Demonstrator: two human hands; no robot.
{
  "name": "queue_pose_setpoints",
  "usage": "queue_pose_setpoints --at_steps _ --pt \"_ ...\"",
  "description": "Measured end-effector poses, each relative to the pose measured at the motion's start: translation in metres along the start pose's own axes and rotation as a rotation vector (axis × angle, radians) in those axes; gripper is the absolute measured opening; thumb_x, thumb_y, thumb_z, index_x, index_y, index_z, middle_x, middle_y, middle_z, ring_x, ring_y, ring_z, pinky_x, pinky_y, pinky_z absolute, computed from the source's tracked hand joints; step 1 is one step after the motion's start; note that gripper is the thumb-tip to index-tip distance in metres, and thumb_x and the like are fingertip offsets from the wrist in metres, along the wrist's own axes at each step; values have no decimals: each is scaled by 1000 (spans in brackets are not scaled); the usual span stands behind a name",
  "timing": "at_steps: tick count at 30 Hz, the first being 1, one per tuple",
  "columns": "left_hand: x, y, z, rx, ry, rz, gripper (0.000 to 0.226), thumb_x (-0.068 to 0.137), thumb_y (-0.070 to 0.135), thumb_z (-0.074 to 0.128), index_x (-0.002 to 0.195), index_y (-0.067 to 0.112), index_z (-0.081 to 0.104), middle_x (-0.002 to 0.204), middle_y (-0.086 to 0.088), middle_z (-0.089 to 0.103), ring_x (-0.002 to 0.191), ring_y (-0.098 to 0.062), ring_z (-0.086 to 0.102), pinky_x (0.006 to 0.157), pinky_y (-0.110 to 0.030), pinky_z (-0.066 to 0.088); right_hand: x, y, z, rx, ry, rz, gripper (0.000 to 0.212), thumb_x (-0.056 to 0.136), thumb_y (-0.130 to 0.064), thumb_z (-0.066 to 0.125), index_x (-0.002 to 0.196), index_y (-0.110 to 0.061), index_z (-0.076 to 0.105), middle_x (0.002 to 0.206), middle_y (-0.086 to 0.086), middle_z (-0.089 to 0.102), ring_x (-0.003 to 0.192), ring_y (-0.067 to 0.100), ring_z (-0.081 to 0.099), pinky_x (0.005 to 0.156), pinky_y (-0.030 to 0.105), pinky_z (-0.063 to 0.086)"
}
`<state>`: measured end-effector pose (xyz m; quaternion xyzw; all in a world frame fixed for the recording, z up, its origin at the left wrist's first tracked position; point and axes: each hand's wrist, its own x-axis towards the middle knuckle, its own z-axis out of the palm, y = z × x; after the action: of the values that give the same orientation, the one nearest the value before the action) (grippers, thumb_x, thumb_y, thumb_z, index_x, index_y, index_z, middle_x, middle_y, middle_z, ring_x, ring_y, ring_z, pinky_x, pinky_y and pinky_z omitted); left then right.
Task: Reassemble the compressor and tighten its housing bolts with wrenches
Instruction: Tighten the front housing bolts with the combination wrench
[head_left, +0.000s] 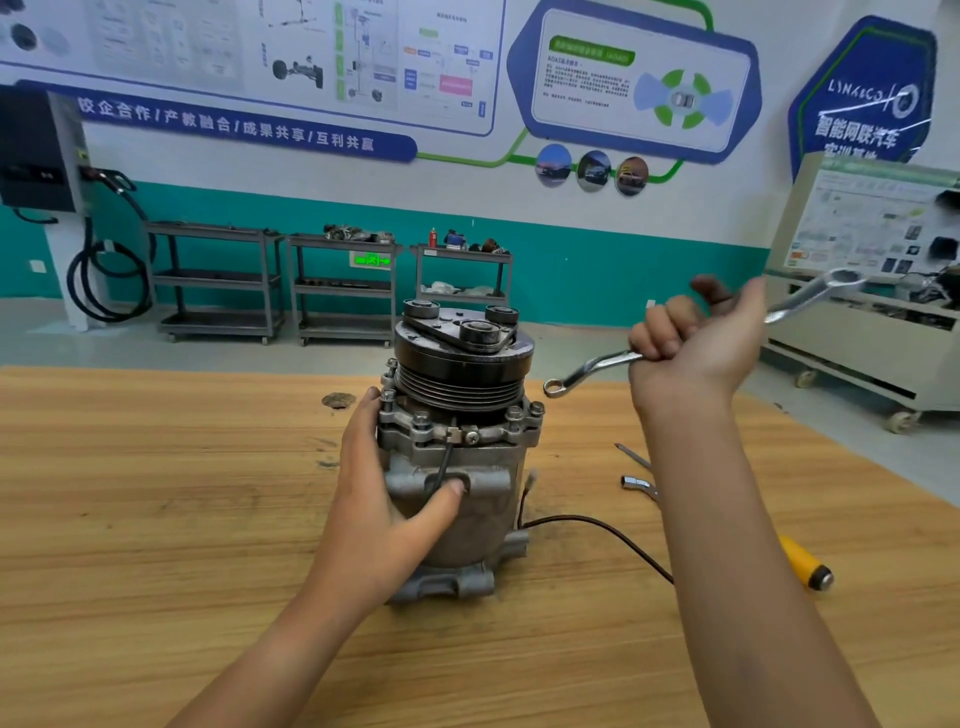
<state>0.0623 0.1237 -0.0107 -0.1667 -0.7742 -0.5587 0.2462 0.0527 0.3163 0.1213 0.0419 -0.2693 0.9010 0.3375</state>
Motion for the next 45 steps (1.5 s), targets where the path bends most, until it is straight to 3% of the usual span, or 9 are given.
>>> queue_pose_setpoints --at_steps 5,10,16,23,36,45 --pt "0 -1 1 14 8 11 86 76 20 73 137 42 15 145 15 29 131 3 27 107 -24 26 16 19 -17 119 125 331 38 101 -25 25 67 -14 39 35 -6 23 25 7 19 29 14 14" --pt "0 -2 1 21 -12 -12 87 77 23 71 145 30 18 147 13 28 133 -1 28 109 -26 27 18 36 -16 74 130 449 36 100 -19 28 65 -15 36 34 -7 22 23 6 18 26 16 14" --pt "-1 0 0 33 -17 -18 89 75 25 70 145 30 16 149 13 27 135 -3 26 111 -29 26 28 36 -10 114 95 483 42 102 -28 28 65 -14 42 32 -6 24 22 6 19 26 16 13" --pt "0 1 -1 42 -26 -25 90 75 27 70 147 27 17 150 11 26 137 -5 26 113 -34 27 27 37 -14 160 131 466 38 100 -22 30 65 -13 40 33 -6 24 23 6 19 27 15 14" --pt "0 -1 1 60 19 38 84 74 27 69 134 44 14 141 21 28 129 7 25 106 -19 23 10 -6 2 14 -37 74 39 101 -31 30 66 -17 39 40 -7 20 30 7 16 31 17 15" --pt "2 -6 3 72 36 52 84 75 33 70 143 31 21 144 15 32 131 2 28 104 -16 23 40 24 -16 84 82 394 38 101 -22 27 64 -15 36 33 -7 21 23 6 18 27 14 12"
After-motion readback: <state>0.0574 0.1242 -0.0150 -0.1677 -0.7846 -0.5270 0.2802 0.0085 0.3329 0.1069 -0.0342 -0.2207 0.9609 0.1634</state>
